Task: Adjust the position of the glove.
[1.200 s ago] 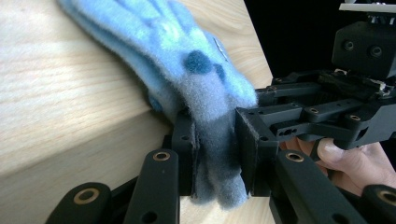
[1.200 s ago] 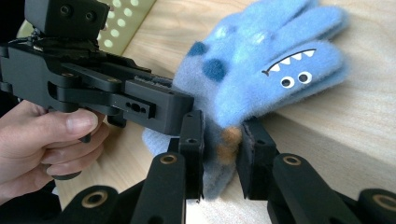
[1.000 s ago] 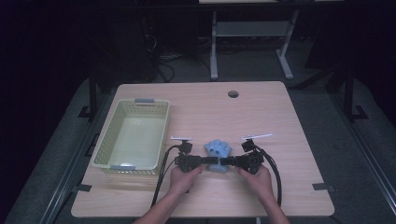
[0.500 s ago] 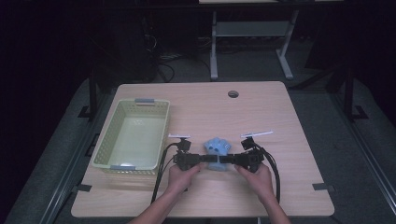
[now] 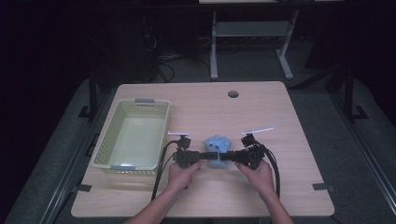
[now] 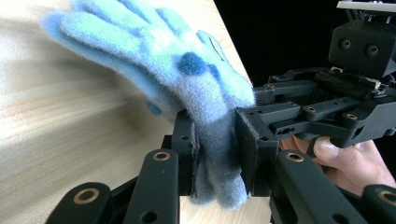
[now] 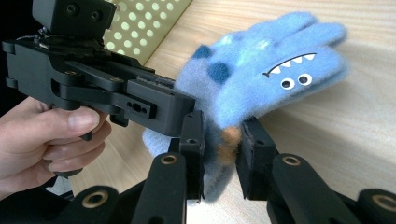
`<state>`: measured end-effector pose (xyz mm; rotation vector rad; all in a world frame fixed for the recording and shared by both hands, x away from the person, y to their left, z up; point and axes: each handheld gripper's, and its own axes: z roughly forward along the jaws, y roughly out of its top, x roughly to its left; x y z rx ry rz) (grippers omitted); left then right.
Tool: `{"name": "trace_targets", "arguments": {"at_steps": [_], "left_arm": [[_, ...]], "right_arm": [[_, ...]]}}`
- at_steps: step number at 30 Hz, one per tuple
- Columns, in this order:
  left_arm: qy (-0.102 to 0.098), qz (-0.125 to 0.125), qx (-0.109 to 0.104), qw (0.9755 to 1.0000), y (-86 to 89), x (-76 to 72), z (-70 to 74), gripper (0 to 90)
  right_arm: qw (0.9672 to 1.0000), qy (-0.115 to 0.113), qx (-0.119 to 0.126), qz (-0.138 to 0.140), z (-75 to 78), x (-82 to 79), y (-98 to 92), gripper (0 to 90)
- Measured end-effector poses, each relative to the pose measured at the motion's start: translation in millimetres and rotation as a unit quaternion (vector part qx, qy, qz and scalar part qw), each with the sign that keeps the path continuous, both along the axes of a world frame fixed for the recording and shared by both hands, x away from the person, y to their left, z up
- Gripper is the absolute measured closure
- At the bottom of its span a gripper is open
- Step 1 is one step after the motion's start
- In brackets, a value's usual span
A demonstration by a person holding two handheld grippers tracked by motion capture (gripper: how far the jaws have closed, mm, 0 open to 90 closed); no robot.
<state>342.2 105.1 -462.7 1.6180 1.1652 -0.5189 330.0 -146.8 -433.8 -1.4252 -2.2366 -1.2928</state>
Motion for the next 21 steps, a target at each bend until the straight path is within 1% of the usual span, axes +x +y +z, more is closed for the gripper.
{"name": "trace_targets", "arguments": {"at_steps": [1, 4, 8, 13, 16, 19, 20, 21], "left_arm": [[-0.001, 0.001, 0.0, 1.0, 0.1, -0.4, 0.8, 70.1], [-0.002, 0.002, 0.001, 1.0, 0.0, -0.7, 2.1, 70.2], [-0.006, 0.001, 0.004, 1.0, -1.6, 0.7, 5.6, 70.2], [-0.004, -0.003, -0.001, 1.0, -2.5, 1.8, 7.7, 70.1], [-0.007, -0.004, -0.002, 1.0, -2.5, 1.8, 8.8, 70.1], [-0.007, 0.0, -0.006, 1.0, -2.4, 3.4, 10.3, 70.2], [-0.007, 0.0, -0.006, 1.0, -1.7, 4.0, 11.4, 70.1], [-0.008, 0.0, -0.007, 0.9999, -0.8, 4.4, 13.0, 70.1]], "right_arm": [[1.0, -0.006, -0.001, 0.002, 0.6, 0.3, -0.2, 74.2], [1.0, -0.004, 0.0, 0.001, 1.9, -0.4, 0.2, 74.2], [1.0, -0.009, -0.001, -0.002, 3.8, -0.5, 0.4, 74.2], [1.0, -0.008, -0.003, -0.004, 8.9, -0.2, -1.5, 74.2], [1.0, -0.007, -0.005, -0.001, 10.4, 0.6, -1.2, 74.2], [0.9999, -0.014, -0.009, -0.002, 13.4, 1.8, -0.8, 74.2], [0.9999, -0.01, -0.008, -0.004, 14.7, 1.9, -0.5, 74.2], [0.9999, -0.013, -0.005, -0.004, 15.3, 2.5, -0.3, 74.2]]}}
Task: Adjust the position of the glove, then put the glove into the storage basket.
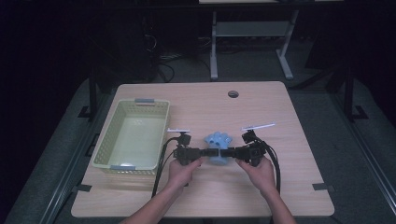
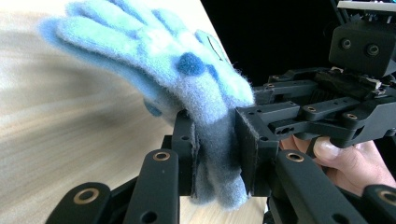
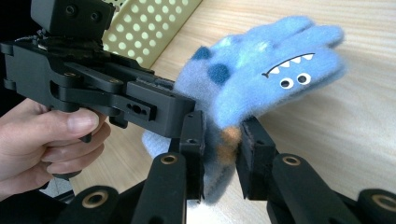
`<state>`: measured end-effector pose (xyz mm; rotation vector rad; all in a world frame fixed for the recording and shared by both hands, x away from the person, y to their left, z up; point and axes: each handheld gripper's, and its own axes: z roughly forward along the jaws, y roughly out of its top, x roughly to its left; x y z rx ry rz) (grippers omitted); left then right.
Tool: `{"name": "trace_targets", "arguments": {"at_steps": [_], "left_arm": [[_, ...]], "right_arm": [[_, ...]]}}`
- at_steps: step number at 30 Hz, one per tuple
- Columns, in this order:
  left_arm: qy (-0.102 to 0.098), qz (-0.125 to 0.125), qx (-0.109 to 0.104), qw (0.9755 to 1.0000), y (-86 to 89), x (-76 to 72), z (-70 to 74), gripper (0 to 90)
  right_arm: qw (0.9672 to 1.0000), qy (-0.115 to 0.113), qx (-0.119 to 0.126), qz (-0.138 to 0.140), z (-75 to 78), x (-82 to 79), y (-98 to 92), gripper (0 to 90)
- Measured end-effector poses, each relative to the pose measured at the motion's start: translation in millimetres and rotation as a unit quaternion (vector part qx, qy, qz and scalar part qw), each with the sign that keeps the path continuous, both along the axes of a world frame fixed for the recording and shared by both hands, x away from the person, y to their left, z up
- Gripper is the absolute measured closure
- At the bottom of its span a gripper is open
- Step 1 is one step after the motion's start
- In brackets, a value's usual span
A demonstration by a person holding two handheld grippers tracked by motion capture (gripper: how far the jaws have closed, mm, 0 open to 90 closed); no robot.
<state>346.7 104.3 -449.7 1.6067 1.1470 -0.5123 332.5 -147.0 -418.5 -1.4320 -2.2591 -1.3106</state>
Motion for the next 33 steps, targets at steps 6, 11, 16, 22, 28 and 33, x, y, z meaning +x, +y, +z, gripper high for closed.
{"name": "trace_targets", "arguments": {"at_steps": [6, 11, 16, 22, 28, 33], "left_arm": [[-0.017, 0.007, -0.006, 0.9998, 8.8, 0.4, 18.1, 70.1], [-0.032, 0.012, -0.01, 0.9994, 20.7, -0.5, 35.4, 70.1], [-0.044, 0.008, -0.014, 0.9989, 31.4, 3.4, 46.8, 70.2], [-0.05, 0.014, -0.015, 0.9986, 43.9, 3.9, 53.7, 70.1], [-0.045, 0.019, -0.021, 0.9986, 55.8, 5.2, 56.9, 70.3], [-0.049, 0.021, -0.021, 0.9984, 64.9, 5.8, 59.7, 70.5]], "right_arm": [[0.9998, -0.017, 0.012, 0.005, 13.4, 3.0, 5.4, 74.3], [0.9993, -0.032, 0.016, 0.016, 30.1, 5.2, 15.2, 74.3], [0.9987, -0.043, 0.021, 0.018, 43.1, 6.9, 24.1, 74.3], [0.9984, -0.046, 0.022, 0.024, 51.4, 11.0, 36.0, 74.3], [0.9981, -0.046, 0.025, 0.031, 54.6, 15.8, 46.8, 74.3], [0.9979, -0.047, 0.027, 0.034, 58.4, 17.7, 55.3, 74.3]]}}
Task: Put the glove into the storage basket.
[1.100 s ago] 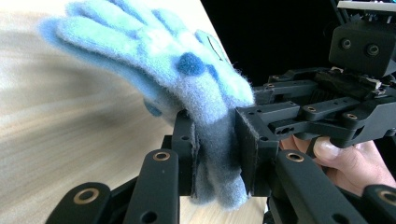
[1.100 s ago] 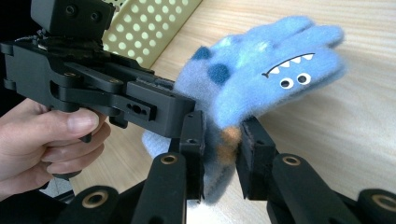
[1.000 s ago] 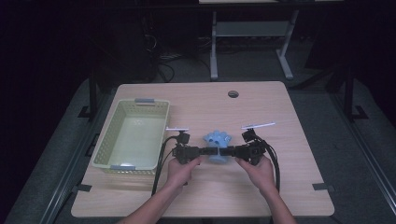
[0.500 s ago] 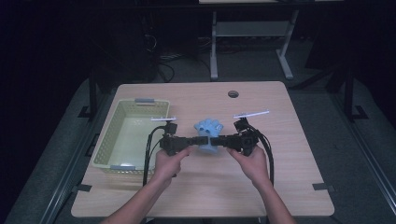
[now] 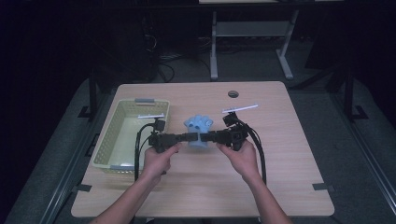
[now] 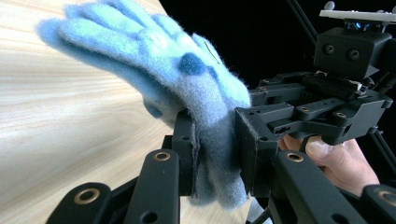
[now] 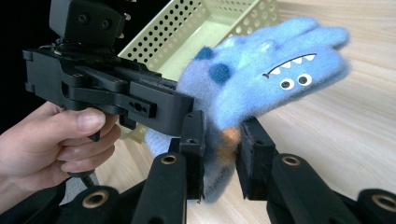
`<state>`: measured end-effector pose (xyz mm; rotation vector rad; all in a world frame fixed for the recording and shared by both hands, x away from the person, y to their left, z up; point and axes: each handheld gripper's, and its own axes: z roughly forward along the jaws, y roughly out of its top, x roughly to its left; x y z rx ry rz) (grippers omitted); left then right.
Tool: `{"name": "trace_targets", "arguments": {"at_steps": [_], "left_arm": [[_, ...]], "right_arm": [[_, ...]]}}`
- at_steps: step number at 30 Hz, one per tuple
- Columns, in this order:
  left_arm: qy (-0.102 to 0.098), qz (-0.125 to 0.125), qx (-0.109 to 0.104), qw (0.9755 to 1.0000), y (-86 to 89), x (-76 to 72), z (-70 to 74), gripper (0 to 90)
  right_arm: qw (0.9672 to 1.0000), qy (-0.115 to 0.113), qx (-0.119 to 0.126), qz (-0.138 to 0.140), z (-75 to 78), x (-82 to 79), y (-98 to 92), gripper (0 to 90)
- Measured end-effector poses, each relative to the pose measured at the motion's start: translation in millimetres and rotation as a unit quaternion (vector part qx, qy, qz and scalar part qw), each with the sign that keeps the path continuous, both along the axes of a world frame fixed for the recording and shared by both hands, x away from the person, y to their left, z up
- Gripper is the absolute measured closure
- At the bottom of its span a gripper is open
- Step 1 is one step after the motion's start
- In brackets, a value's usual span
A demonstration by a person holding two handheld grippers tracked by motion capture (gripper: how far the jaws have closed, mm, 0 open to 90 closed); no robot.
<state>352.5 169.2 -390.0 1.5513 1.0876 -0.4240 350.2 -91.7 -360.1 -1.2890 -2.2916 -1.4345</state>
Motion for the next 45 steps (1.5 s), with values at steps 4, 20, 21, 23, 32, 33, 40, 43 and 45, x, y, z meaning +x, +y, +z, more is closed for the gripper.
{"name": "trace_targets", "arguments": {"at_steps": [4, 20, 21, 23, 32, 33, 40, 43, 45], "left_arm": [[0.0, 0.001, 0.001, 1.0, 5.7, 1.3, 3.1, 70.8], [-0.011, 0.004, 0.002, 0.9999, 21.9, 5.9, 17.9, 71.5], [-0.012, 0.004, 0.001, 0.9999, 22.5, 6.0, 19.3, 71.5], [-0.014, 0.001, 0.003, 0.9999, 24.9, 6.5, 21.4, 71.6], [-0.014, 0.004, 0.003, 0.9999, 36.0, 7.9, 24.7, 71.7], [-0.015, 0.005, 0.004, 0.9999, 37.8, 8.2, 24.9, 71.7], [-0.017, 0.009, 0.008, 0.9998, 52.0, 8.0, 28.2, 71.8], [-0.019, 0.012, 0.012, 0.9997, 57.9, 7.4, 29.1, 71.8], [-0.019, 0.014, 0.011, 0.9997, 61.6, 7.2, 28.8, 71.8]], "right_arm": [[1.0, 0.003, 0.005, 0.004, 1.0, 2.3, 4.7, 74.3], [0.9998, -0.009, 0.012, 0.014, 15.3, 10.1, 19.0, 74.1], [0.9998, -0.008, 0.011, 0.015, 16.3, 10.3, 19.6, 74.1], [0.9997, -0.009, 0.014, 0.017, 18.3, 10.6, 21.2, 74.0], [0.9996, -0.007, 0.02, 0.021, 21.0, 15.5, 30.4, 73.8], [0.9995, -0.007, 0.02, 0.023, 21.2, 16.1, 31.9, 73.6], [0.9991, -0.004, 0.023, 0.035, 22.3, 20.5, 45.1, 73.2], [0.999, -0.004, 0.025, 0.037, 22.6, 21.9, 51.0, 73.0], [0.9989, -0.004, 0.026, 0.04, 22.0, 23.2, 56.1, 72.9]]}}
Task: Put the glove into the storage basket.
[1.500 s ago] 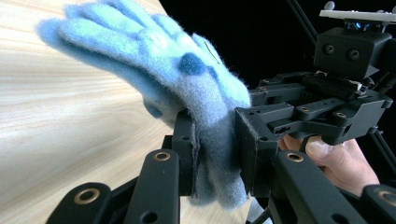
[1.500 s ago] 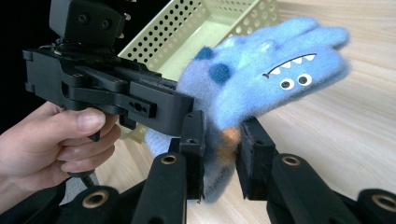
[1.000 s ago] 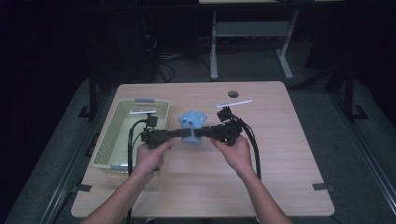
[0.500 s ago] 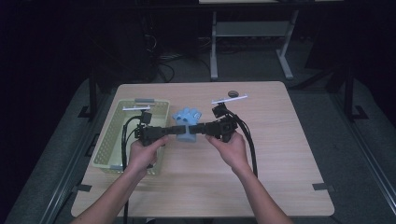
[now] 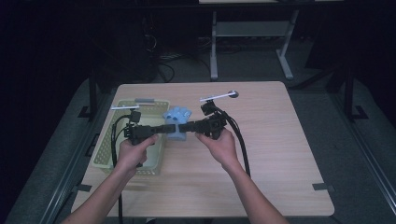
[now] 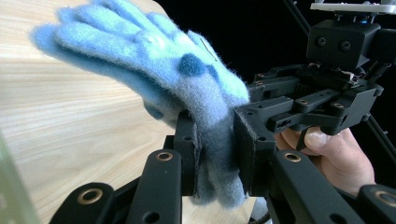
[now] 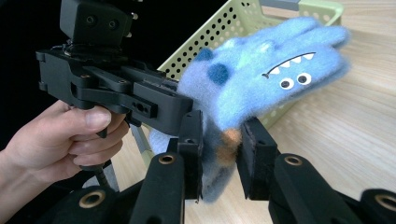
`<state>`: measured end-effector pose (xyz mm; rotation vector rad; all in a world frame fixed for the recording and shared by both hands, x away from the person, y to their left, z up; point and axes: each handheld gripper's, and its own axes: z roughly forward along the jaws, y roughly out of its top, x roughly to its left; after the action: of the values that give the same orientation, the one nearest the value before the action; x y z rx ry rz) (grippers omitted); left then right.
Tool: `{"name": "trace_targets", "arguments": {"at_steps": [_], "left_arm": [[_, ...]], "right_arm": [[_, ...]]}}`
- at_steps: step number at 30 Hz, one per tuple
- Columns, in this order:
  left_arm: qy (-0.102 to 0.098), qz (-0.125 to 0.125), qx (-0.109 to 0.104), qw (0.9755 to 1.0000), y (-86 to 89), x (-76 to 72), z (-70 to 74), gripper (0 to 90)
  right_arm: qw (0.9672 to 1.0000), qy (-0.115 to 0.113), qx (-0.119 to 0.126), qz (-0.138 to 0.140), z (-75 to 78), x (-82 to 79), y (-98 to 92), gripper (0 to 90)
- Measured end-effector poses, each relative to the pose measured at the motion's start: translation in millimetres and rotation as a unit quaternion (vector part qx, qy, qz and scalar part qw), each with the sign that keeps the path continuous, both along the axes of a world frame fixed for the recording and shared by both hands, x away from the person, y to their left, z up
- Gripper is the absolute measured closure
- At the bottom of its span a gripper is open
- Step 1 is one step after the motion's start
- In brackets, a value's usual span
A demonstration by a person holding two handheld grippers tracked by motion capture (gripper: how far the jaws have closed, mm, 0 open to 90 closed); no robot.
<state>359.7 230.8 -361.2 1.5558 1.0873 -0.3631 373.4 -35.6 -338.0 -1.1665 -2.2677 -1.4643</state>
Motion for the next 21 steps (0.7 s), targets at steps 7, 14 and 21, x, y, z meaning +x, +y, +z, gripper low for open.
{"name": "trace_targets", "arguments": {"at_steps": [7, 14, 21], "left_arm": [[-0.001, -0.001, 0.005, 1.0, 11.5, 0.0, -1.7, 71.9], [0.002, 0.007, 0.001, 1.0, 23.2, 0.8, -1.5, 71.9], [0.0, 0.014, 0.01, 0.9999, 36.0, 1.6, -2.5, 72.0]], "right_arm": [[0.9999, 0.011, 0.007, 0.01, -3.8, 3.5, 9.2, 71.8], [0.9997, 0.015, 0.01, 0.019, -3.3, 9.1, 20.9, 71.1], [0.9991, 0.029, 0.015, 0.028, -9.0, 14.9, 32.1, 70.8]]}}
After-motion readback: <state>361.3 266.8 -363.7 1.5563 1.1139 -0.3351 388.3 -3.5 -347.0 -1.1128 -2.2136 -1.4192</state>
